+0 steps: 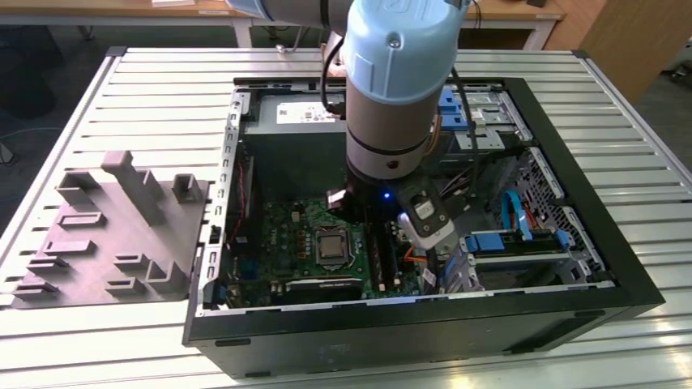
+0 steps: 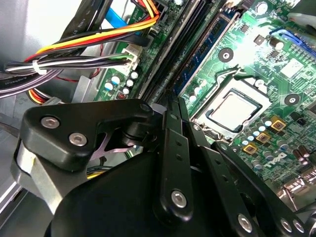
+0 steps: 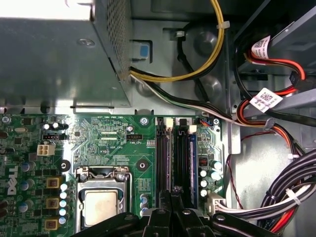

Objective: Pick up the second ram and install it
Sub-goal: 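Insert the second ram into the second slot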

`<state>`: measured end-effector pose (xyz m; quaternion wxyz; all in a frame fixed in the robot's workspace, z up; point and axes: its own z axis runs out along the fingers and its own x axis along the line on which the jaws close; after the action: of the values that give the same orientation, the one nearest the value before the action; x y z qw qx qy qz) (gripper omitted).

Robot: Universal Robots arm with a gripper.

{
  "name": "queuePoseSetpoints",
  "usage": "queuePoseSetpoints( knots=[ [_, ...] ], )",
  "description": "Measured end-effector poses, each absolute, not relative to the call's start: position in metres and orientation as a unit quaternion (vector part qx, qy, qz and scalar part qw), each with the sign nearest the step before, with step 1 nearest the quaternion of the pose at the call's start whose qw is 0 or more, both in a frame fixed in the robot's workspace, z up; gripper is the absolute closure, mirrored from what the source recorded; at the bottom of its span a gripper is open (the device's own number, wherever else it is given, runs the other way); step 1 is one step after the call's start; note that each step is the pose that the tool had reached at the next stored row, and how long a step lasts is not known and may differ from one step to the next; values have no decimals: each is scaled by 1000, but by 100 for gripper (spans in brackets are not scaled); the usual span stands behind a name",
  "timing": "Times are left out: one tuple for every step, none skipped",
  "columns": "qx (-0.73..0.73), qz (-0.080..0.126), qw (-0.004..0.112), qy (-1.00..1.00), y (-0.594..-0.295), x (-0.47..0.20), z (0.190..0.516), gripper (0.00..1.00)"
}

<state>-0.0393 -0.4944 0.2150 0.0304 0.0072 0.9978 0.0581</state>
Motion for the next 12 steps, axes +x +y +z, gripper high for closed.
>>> queuePoseSetpoints(
  knots=[
    [7, 58, 30, 998, -494, -39, 215, 88],
    [7, 58, 30, 998, -494, -39, 214, 88],
    [7, 58, 30, 998, -494, -39, 214, 88],
    [7, 58, 30, 998, -494, -39, 214, 88],
    [7, 58, 30, 998, -494, -39, 214, 88],
    [7, 58, 30, 998, -494, -39, 213, 88],
    [7, 58, 30, 998, -494, -39, 213, 88],
    [7, 58, 30, 998, -494, -39, 213, 88],
    [7, 58, 30, 998, -494, -39, 213, 88],
    [7, 58, 30, 998, -494, -39, 213, 88],
    [7, 58, 30, 998, -494, -39, 213, 88],
    [7, 58, 30, 998, -494, -39, 213, 88]
  ],
)
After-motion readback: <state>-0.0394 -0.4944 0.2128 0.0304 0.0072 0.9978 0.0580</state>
